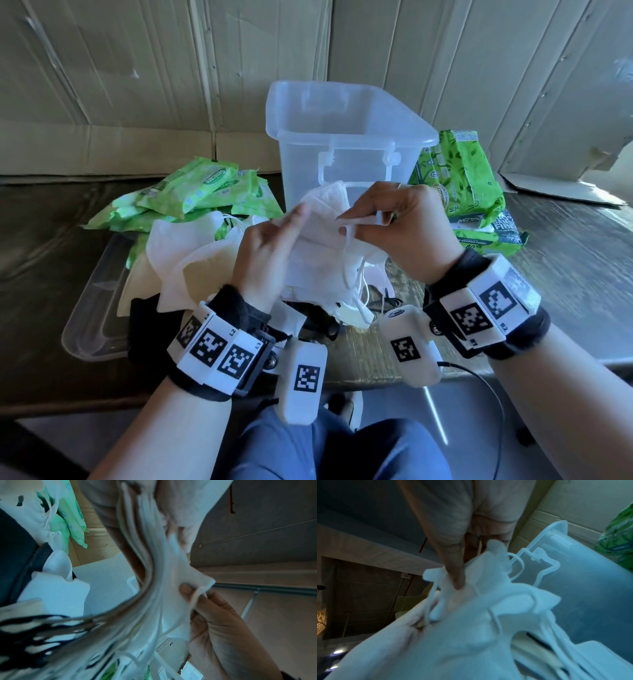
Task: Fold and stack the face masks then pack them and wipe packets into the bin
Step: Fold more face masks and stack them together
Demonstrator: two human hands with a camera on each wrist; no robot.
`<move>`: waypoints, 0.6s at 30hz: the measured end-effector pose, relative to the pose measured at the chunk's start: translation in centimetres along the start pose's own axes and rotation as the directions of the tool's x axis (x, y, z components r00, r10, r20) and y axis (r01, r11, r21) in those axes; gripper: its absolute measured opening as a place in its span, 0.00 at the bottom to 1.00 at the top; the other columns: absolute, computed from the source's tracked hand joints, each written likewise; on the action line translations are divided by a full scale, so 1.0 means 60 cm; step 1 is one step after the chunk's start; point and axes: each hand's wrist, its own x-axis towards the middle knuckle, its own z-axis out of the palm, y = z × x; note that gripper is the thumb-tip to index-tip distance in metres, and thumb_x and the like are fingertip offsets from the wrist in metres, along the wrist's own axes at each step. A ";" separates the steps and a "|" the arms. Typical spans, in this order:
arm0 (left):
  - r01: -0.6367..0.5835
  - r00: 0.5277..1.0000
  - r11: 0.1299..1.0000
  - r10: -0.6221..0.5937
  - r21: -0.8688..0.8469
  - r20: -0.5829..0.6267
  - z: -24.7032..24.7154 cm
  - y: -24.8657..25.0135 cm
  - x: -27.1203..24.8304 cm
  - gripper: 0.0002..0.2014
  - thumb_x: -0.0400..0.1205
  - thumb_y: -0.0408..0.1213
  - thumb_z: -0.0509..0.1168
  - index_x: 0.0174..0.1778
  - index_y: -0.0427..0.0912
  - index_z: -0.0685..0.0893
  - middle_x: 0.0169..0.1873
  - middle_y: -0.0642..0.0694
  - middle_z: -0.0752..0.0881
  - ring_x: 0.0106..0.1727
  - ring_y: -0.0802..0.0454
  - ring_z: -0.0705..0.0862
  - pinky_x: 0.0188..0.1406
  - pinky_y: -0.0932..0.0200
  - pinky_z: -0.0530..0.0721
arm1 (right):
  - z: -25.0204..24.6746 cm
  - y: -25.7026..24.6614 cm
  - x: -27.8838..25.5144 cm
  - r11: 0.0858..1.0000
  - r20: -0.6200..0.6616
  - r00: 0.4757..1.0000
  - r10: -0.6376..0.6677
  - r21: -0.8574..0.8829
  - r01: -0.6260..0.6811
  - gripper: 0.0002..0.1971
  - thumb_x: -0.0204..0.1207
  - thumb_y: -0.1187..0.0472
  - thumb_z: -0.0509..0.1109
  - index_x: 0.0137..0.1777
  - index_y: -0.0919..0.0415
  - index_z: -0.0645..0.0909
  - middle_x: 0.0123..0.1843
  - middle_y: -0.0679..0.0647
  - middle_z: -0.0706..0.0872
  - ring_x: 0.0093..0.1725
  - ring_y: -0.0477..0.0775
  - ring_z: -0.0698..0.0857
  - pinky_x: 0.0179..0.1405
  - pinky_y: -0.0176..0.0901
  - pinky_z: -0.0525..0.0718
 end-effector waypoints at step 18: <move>0.115 0.985 0.978 -0.090 -0.173 0.144 0.004 0.001 0.009 0.12 0.74 0.50 0.68 0.31 0.47 0.87 0.25 0.53 0.85 0.30 0.57 0.84 0.37 0.68 0.80 | -0.011 0.026 0.000 0.999 -0.085 0.995 -0.046 0.022 0.048 0.15 0.56 0.74 0.75 0.28 0.52 0.79 0.36 0.50 0.86 0.36 0.43 0.80 0.32 0.35 0.76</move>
